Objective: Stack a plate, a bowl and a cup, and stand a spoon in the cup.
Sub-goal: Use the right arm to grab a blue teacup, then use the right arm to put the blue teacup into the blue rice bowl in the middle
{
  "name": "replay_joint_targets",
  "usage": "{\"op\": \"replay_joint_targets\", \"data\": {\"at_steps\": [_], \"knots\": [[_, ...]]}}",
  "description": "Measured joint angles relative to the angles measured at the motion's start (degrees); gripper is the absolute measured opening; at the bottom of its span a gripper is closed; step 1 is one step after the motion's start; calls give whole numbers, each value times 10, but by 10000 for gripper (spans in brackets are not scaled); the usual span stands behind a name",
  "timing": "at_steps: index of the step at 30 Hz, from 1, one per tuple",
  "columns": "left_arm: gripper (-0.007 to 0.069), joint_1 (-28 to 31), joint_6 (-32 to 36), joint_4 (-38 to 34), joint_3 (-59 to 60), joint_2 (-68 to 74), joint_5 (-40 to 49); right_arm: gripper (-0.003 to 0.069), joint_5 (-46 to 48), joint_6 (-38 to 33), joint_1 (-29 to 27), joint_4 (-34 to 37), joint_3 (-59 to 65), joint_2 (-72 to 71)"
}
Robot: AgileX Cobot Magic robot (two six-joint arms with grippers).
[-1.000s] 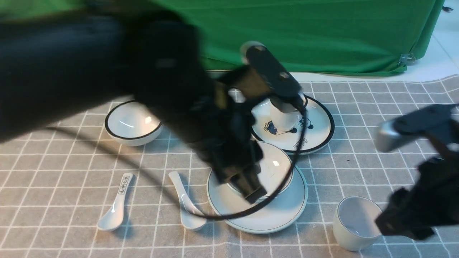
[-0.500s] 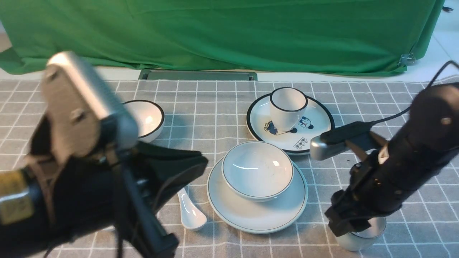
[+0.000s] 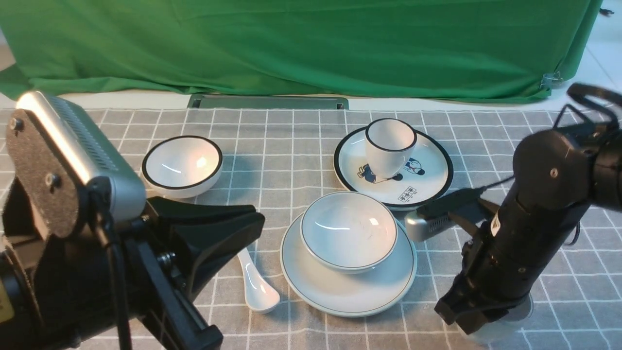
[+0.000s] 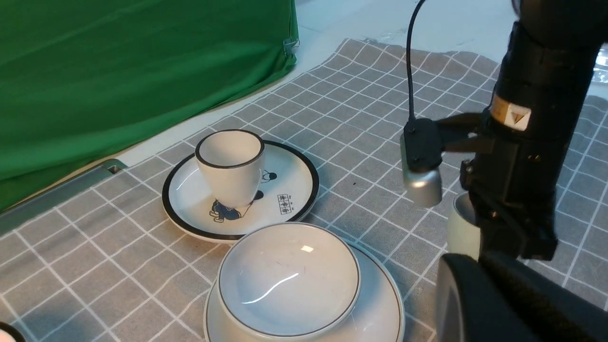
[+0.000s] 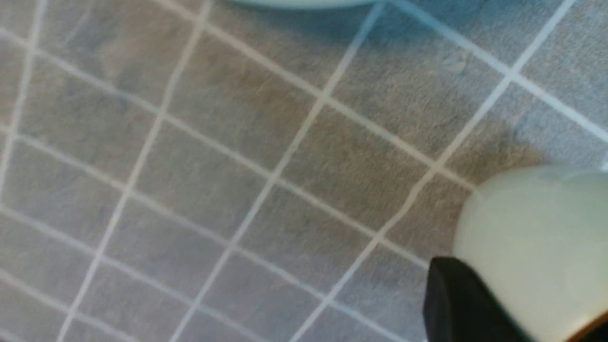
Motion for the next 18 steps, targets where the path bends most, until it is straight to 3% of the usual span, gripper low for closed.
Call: {"op": "replay_joint_targets", "data": {"at_steps": [8, 18], "knots": [[10, 0, 0, 0, 0, 0, 5, 80, 56, 30, 58, -9, -159, -26], [10, 0, -16, 13, 0, -35, 82, 80, 67, 27, 64, -13, -321, 98]]}}
